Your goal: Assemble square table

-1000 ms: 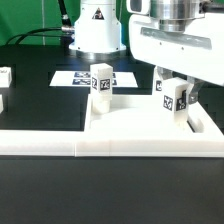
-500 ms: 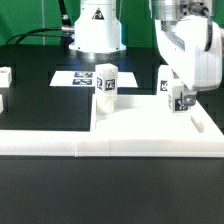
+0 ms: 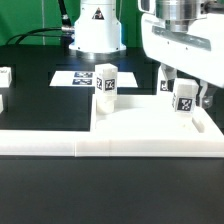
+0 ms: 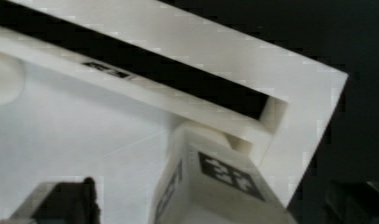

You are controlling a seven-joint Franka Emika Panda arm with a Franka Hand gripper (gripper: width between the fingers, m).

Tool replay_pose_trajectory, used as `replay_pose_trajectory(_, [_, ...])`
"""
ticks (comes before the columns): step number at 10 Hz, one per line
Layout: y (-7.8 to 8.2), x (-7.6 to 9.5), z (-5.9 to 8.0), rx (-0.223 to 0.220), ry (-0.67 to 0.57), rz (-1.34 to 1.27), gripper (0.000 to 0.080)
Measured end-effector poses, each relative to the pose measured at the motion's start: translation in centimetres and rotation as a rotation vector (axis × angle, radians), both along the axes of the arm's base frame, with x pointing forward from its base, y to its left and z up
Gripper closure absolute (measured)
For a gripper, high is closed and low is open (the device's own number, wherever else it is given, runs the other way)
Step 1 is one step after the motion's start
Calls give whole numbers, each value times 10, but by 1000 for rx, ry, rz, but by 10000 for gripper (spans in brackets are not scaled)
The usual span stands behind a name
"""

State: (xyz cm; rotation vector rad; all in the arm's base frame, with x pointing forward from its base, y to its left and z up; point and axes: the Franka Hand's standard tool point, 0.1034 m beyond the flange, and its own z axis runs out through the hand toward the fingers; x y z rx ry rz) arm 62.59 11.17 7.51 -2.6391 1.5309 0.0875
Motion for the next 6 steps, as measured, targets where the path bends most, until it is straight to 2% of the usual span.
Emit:
replay_pose_trajectory(4, [-3,0,0,-3,-25,243,151])
replay_pose_trajectory(6, [-12,4,2,-56,-51,608,151])
